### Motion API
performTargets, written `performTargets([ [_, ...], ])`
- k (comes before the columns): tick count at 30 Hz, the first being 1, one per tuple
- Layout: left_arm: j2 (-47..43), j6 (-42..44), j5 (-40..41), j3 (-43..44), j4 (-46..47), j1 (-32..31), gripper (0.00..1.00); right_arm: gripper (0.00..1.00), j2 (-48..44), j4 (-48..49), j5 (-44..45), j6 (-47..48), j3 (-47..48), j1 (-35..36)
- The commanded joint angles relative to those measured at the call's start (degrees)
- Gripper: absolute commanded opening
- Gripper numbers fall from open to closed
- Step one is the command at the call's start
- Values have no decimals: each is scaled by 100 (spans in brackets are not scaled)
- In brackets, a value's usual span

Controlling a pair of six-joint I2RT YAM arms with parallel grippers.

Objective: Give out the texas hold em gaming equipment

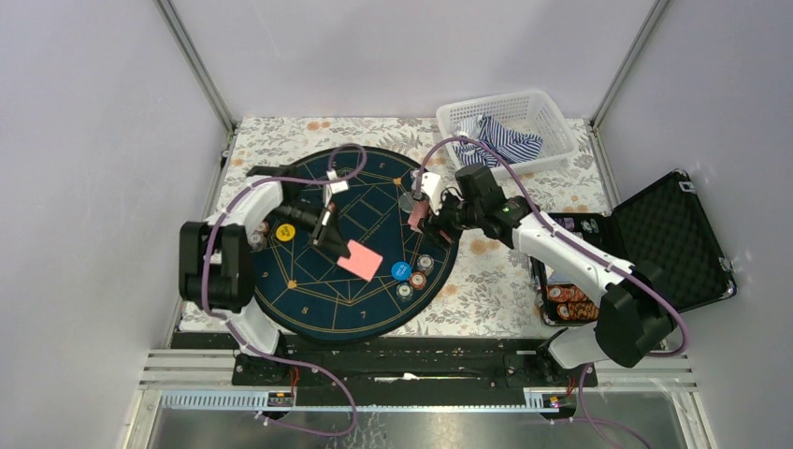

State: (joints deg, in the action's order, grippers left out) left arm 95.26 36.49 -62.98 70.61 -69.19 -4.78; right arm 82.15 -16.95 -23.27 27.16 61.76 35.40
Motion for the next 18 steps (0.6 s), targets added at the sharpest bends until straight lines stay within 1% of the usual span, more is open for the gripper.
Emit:
performTargets([
  [1,206,1778,-19,-66,-1365,-343,0,1,-285,258,-144,-101,-14,-154],
  [6,-94,713,441,-673,-201,-911,0,1,-302,262,-156,-125,-14,-215],
  [8,-59,444,517,-817,71,-1089,0,1,-305,254,-176,-132,-23,-233],
  [12,331,332,505,-688,79,-1415,0,1,-315,264,-174,-135,-32,-243],
  [16,642,56,541,-594,337,-1581,0,1,-375,256,-156,-124,-54,-257],
  [18,768,-200,682,-599,520,-1643,0,1,-443,231,-155,-123,-90,-270],
])
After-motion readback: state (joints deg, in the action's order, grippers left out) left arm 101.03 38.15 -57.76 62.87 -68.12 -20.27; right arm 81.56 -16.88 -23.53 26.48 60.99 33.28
